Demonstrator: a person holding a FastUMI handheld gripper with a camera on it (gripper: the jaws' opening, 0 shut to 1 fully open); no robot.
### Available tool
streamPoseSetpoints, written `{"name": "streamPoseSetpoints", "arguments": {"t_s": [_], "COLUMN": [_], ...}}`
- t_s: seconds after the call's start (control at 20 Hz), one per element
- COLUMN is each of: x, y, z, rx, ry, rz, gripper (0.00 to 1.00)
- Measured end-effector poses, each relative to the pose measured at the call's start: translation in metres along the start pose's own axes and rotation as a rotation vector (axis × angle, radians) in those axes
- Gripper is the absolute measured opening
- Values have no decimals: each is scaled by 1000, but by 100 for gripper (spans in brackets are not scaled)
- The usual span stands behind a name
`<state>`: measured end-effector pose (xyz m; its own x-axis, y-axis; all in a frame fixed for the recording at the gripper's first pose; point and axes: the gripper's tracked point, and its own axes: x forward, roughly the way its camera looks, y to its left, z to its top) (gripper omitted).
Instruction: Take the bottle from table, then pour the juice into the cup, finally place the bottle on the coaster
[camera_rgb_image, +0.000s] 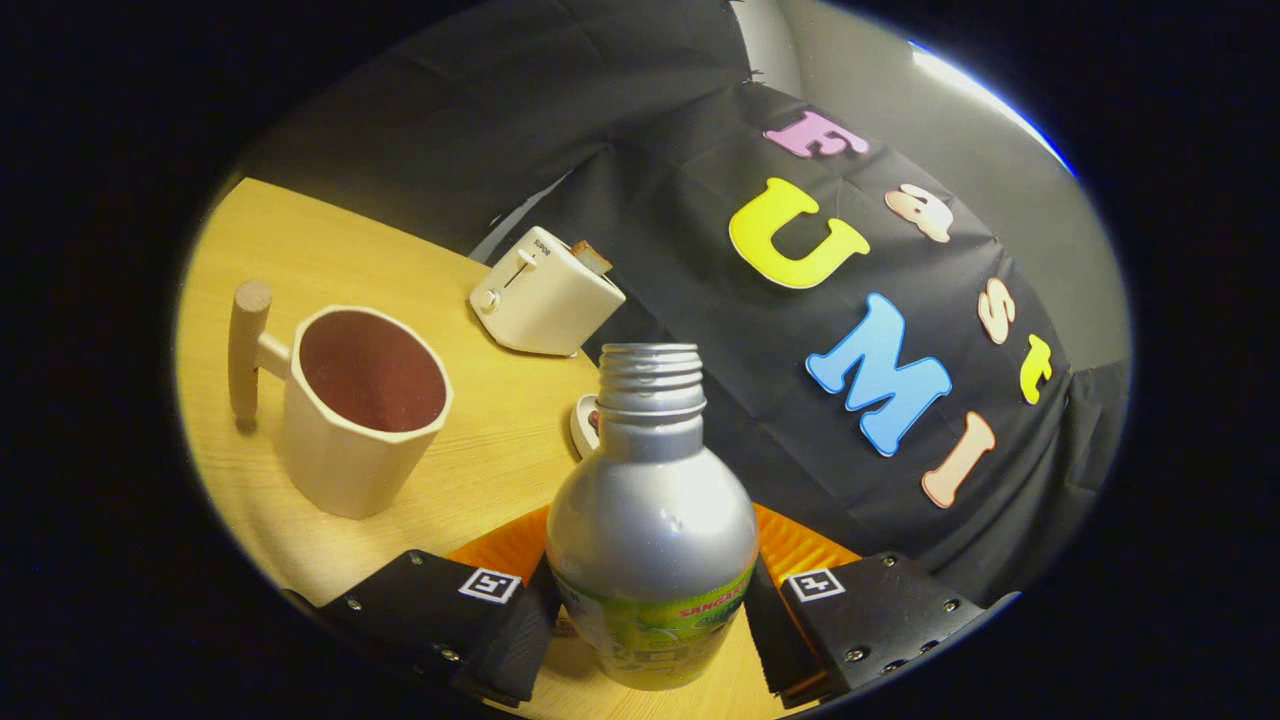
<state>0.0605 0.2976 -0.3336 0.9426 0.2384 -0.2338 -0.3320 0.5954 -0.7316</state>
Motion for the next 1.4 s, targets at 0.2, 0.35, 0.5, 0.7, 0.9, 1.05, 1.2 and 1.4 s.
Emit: {"name": "streamPoseSetpoints", "arguments": {"t_s": [0.2,0.35,0.5,0.7,0.9,1.05,1.2,1.4], "x": [7,7,4,-1,-1,-2,-2,-3], "y": [5,9,11,16,16,14,10,6], "z": [0,2,8,17,28,32,36,41], "rx": [-117,-217,-320,-461,-544,-576,-621,-684], "ry": [7,-14,-44,-93,-125,-131,-138,-156], "rz": [-9,-33,-65,-92,-104,-107,-121,-139], "gripper": [82,82,82,82,82,82,82,81]}}
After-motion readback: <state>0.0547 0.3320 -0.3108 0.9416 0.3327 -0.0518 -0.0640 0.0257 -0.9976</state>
